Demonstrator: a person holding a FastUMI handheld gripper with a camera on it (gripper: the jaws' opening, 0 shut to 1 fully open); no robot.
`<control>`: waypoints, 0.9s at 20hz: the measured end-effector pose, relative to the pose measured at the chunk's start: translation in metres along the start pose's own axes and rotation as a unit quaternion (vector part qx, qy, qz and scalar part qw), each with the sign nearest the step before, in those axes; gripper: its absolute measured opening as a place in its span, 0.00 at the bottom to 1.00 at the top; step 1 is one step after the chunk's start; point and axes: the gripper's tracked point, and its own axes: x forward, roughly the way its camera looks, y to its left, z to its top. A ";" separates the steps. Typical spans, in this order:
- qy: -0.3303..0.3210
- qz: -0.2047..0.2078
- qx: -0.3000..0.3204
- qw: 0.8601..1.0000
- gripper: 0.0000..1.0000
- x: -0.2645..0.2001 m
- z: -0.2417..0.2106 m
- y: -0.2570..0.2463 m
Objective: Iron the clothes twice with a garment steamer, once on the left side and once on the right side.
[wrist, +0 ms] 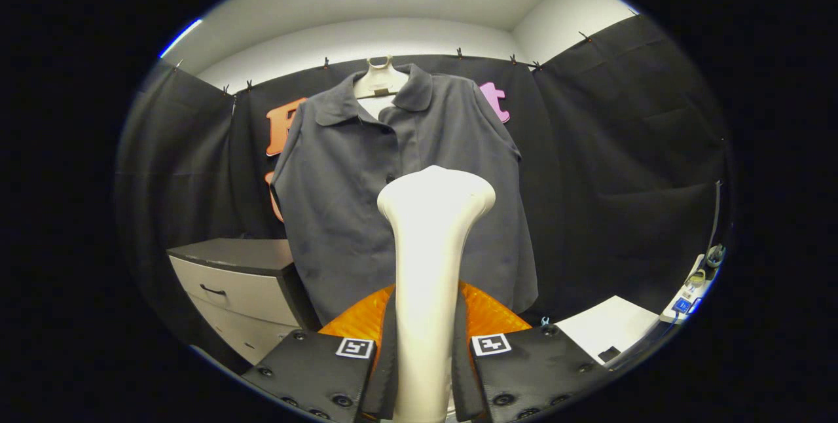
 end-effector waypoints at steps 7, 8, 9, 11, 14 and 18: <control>-0.053 0.002 -0.009 0.999 0.41 -0.027 0.082 0.035; -0.060 0.002 -0.013 0.998 0.41 -0.031 0.089 0.037; -0.066 0.003 -0.018 0.998 0.41 -0.036 0.097 0.041; -0.072 0.005 -0.021 0.997 0.40 -0.044 0.107 0.047; -0.084 0.013 -0.024 0.996 0.40 -0.056 0.122 0.056; -0.099 0.019 -0.029 0.994 0.40 -0.068 0.134 0.064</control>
